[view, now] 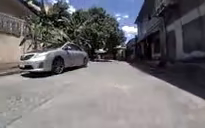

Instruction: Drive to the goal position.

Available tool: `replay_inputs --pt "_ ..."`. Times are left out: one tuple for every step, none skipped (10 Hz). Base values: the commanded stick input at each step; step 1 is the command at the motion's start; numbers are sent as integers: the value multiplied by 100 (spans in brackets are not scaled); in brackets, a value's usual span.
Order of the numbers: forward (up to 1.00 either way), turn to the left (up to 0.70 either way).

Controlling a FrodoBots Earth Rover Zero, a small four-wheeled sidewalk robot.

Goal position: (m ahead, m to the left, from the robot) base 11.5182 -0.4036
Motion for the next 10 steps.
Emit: replay_inputs --pt "100 0" --pt "100 0" --pt "100 0" --pt "100 0" --pt "100 0" --pt "100 0" --pt "100 2" --pt "100 4" --pt "100 6" --pt "100 2"
